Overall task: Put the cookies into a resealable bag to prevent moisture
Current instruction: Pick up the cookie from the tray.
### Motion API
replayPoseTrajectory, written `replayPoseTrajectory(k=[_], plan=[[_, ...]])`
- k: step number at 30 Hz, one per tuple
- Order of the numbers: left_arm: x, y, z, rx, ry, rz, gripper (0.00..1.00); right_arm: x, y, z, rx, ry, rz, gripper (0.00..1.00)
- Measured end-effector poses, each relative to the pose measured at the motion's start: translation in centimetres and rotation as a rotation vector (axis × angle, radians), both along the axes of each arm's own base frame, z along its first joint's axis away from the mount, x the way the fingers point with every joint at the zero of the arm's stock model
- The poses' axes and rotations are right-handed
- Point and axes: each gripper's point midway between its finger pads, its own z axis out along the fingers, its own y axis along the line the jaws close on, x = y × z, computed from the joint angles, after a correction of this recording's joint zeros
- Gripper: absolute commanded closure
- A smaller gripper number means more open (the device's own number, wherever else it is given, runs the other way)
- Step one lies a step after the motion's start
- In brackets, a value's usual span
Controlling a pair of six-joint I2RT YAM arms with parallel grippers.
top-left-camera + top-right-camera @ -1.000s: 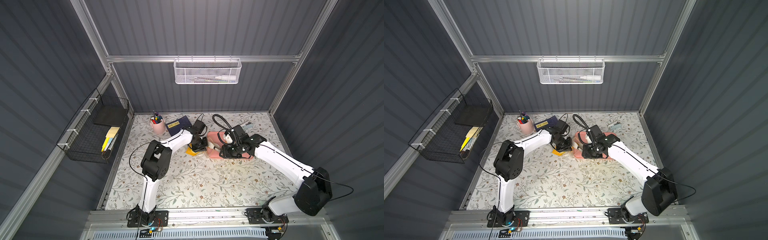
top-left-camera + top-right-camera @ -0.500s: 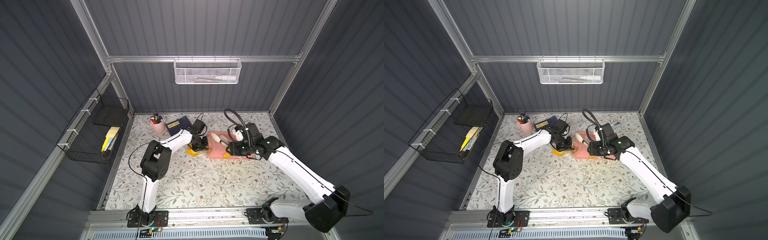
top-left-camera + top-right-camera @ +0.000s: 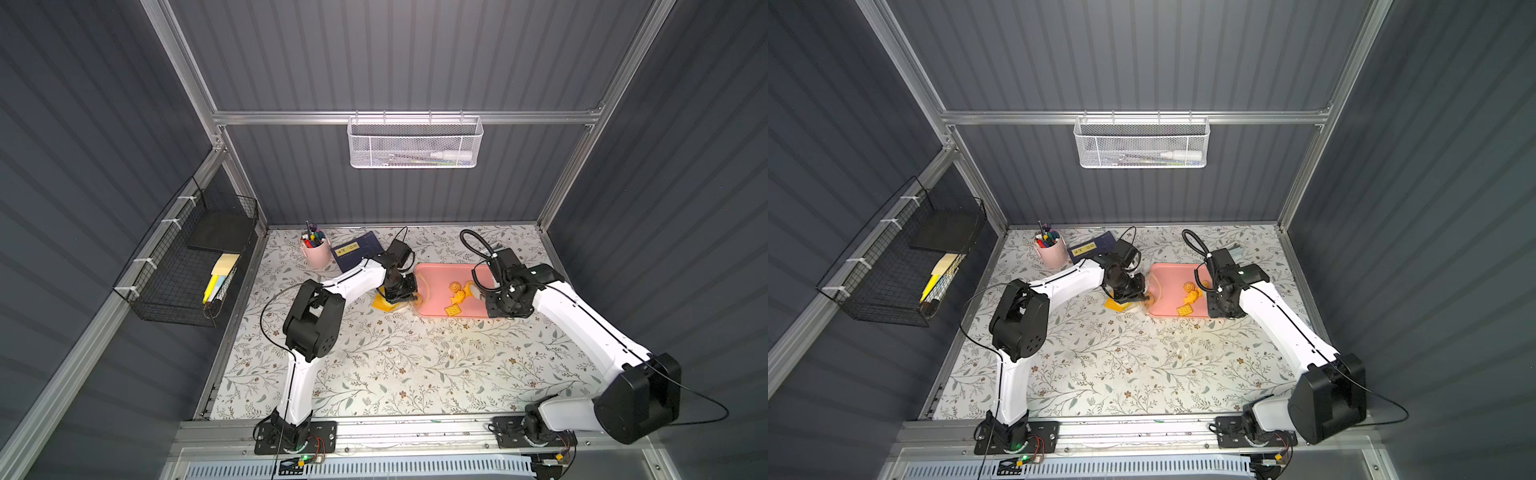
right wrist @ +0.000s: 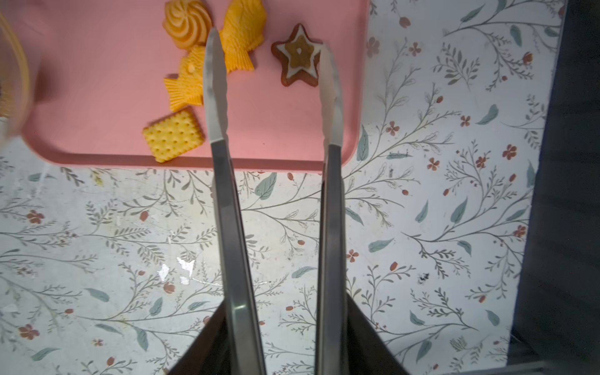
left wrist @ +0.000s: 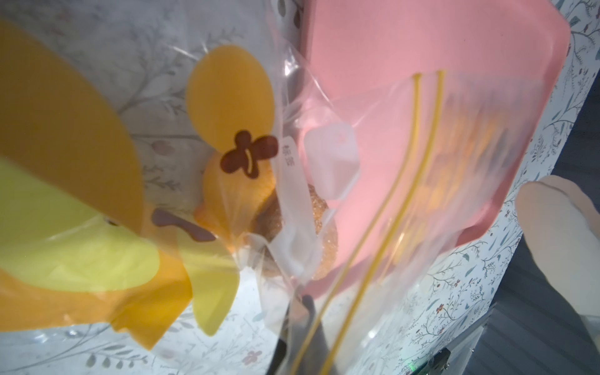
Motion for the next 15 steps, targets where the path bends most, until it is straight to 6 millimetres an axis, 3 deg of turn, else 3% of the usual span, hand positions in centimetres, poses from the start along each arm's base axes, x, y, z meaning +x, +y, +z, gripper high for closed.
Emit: replayPoseTrajectory(k=[10, 15], plan=[[0.0, 0.0, 0.1, -0.001, -0.001, 0.0, 1.0, 1.3, -1.5, -2.1, -0.064, 0.044, -0.013, 0.53], [0.0, 0.0, 0.1, -0.001, -0.001, 0.0, 1.0, 1.6, -1.4, -3.5, -0.037, 0.072, -0.019, 0.61]])
